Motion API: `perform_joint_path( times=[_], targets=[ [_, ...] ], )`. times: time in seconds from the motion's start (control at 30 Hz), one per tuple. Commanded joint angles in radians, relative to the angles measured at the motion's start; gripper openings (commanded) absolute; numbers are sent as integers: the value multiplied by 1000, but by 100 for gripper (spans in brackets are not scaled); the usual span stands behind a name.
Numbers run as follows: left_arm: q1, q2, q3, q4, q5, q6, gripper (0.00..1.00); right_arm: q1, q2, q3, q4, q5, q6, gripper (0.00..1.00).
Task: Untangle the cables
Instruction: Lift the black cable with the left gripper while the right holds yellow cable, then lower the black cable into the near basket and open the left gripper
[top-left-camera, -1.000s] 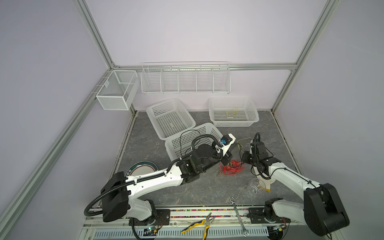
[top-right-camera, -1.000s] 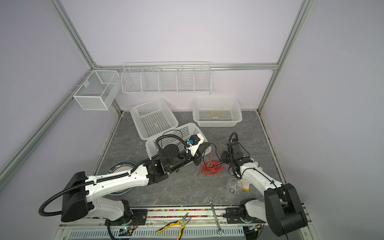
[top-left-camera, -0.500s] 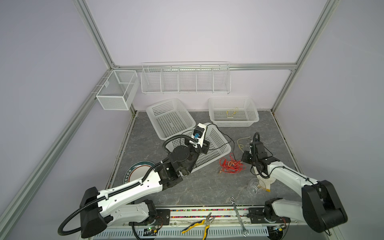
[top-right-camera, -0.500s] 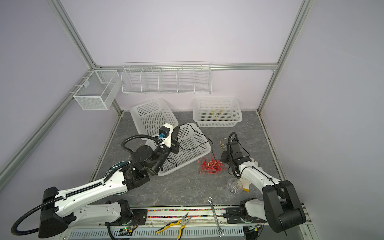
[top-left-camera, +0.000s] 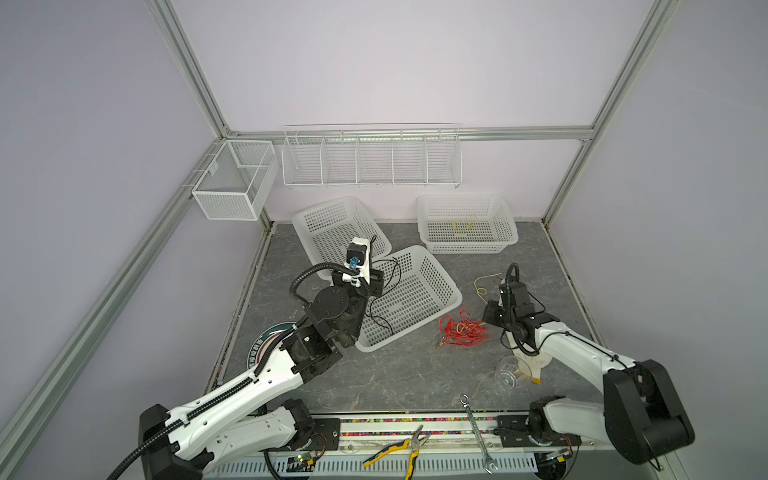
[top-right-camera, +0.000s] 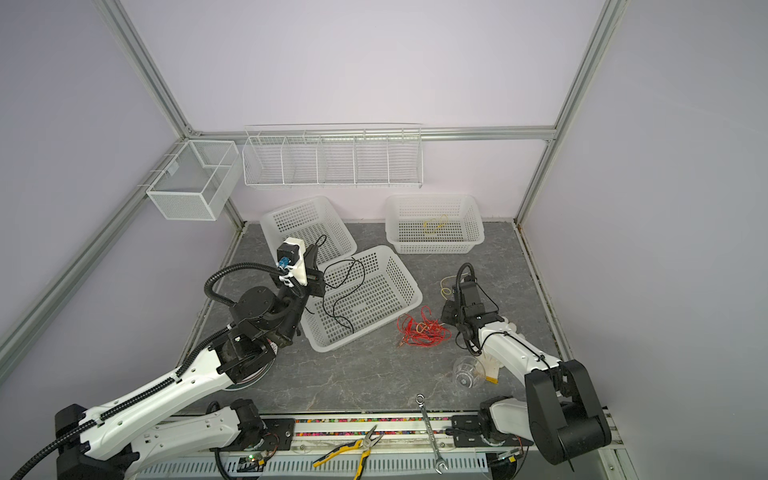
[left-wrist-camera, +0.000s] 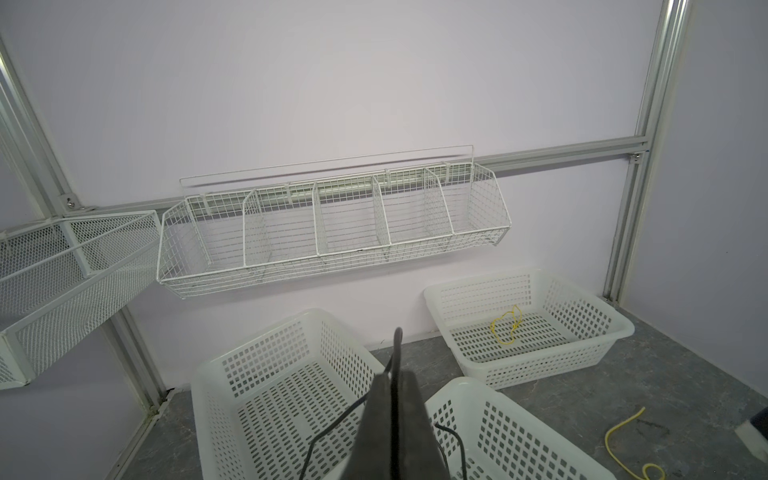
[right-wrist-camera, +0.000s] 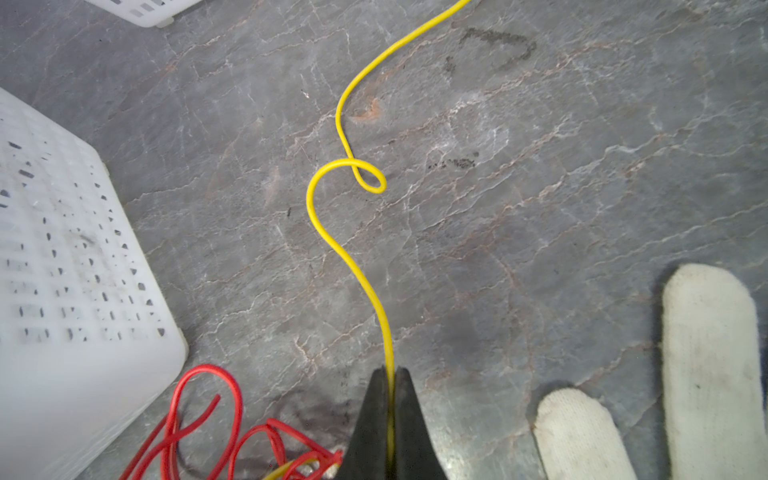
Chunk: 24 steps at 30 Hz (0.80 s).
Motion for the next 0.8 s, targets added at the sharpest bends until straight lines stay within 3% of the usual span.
perform_joint_path(
  times=[0.0, 0.33, 0.5, 0.67, 0.77],
  targets=[
    [20, 20, -31, -53, -6, -77, 0, 6, 16, 23, -13, -19, -7, 6],
    [50, 234, -90, -66, 66, -226, 0, 8, -42, 43, -33, -53, -6, 6],
    [52, 363, -37, -172, 33, -317, 0, 13, -175, 11, 8, -77, -17, 6],
    [53, 421, -52, -150, 70, -347, 0, 13, -308, 6, -14, -72, -30, 7],
    [52, 453, -44, -162, 74, -356, 17, 14, -366, 15, -48, -75, -41, 7]
  ],
)
